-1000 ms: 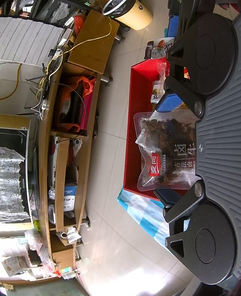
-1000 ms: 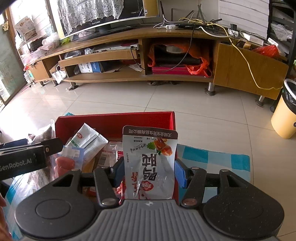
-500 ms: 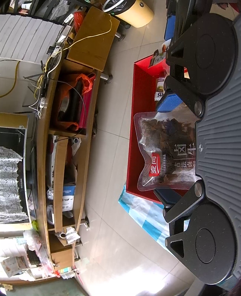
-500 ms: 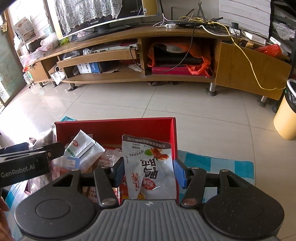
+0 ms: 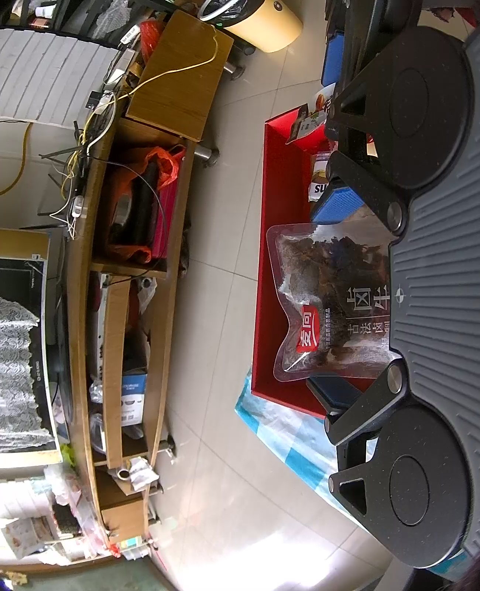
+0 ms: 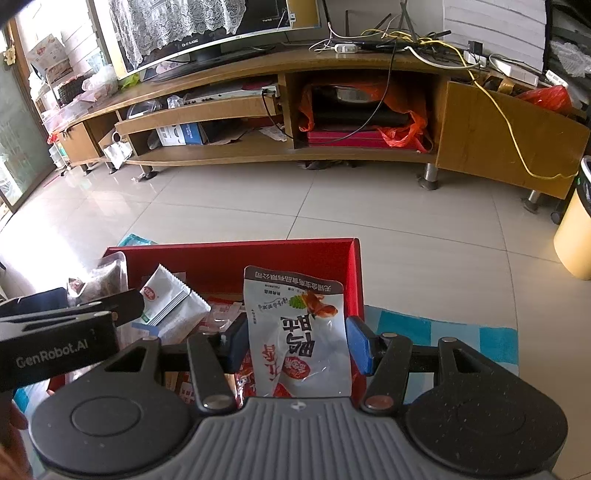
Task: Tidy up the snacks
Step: 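Lower both snacks into the box and open both grippers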
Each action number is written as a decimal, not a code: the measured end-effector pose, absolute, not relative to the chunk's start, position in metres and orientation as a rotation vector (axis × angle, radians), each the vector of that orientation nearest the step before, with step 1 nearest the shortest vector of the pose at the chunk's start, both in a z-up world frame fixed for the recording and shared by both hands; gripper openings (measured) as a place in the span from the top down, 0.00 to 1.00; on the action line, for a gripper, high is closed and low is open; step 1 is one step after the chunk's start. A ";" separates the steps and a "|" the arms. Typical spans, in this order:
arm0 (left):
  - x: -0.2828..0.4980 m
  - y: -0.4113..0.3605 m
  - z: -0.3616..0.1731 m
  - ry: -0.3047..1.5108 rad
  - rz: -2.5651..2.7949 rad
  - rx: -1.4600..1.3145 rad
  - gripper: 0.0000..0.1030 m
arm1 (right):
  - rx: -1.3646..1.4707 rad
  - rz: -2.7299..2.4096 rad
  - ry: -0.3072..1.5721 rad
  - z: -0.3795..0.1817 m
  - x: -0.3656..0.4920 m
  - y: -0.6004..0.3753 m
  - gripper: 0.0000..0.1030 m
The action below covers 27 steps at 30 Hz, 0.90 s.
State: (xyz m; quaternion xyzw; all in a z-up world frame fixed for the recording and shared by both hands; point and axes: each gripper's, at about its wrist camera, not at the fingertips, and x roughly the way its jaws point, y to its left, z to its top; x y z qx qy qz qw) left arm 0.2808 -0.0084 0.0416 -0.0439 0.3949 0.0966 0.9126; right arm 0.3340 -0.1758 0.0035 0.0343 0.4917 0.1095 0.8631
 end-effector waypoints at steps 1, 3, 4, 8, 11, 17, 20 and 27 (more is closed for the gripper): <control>0.281 -0.009 0.041 0.814 0.198 -0.090 0.13 | 0.074 0.231 1.031 0.004 0.335 -0.176 0.46; 0.282 -0.009 0.040 0.815 0.201 -0.089 0.13 | 0.076 0.232 1.030 0.003 0.336 -0.175 0.46; 0.283 -0.009 0.040 0.817 0.200 -0.087 0.13 | 0.076 0.234 1.030 0.003 0.336 -0.174 0.46; 0.287 -0.010 0.037 0.826 0.200 -0.086 0.13 | 0.071 0.242 1.030 0.001 0.338 -0.169 0.46; 0.290 -0.010 0.035 0.830 0.204 -0.084 0.13 | 0.076 0.244 1.030 -0.002 0.339 -0.169 0.46; 0.295 -0.008 0.030 0.844 0.212 -0.088 0.13 | 0.070 0.241 1.032 -0.005 0.343 -0.167 0.46; 0.297 -0.008 0.027 0.850 0.216 -0.086 0.13 | 0.069 0.240 1.036 -0.009 0.344 -0.167 0.46; 0.301 -0.009 0.021 0.867 0.215 -0.069 0.10 | 0.084 0.240 1.069 -0.025 0.350 -0.166 0.46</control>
